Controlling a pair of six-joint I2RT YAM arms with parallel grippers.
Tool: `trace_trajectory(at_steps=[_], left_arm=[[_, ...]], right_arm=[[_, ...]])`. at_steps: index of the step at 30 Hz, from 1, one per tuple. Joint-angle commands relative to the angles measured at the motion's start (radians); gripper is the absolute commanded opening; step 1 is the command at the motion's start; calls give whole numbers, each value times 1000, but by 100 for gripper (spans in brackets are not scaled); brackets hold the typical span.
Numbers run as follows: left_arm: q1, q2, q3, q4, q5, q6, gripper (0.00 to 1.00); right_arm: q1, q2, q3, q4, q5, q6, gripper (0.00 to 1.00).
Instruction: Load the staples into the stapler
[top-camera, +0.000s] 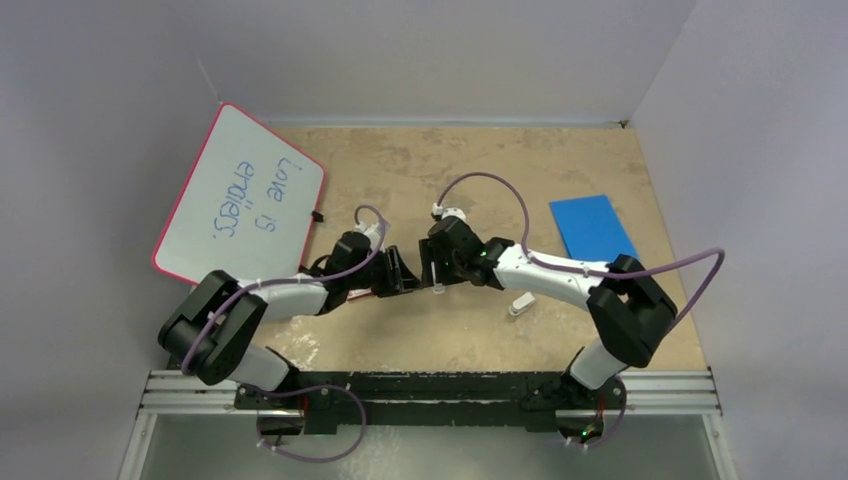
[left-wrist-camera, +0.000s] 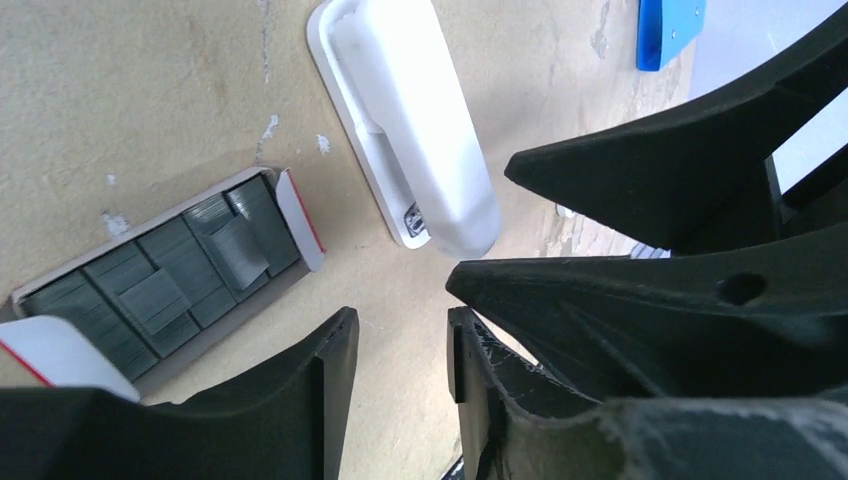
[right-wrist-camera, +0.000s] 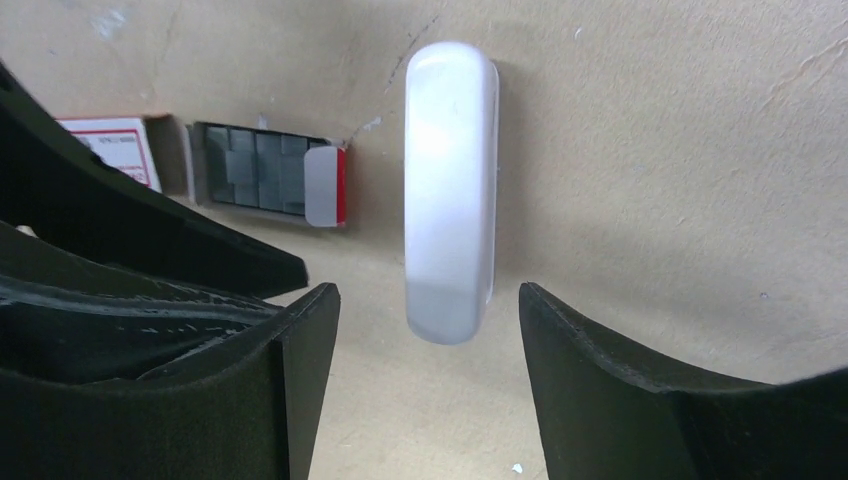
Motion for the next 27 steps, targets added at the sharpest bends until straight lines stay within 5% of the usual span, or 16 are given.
trace_trajectory(at_steps=[1,14,27], left_arm=[[-4,-52,-22,12,-62,22,37],[-6,12,-17,57,-19,11,32],[-27,109,-20,177,56,-49,37]], right_arm=[[49,27,44,-44,55,-27,69],[69,60,75,-72,126,69,35],[69,-41,1,8,-61,241,28]])
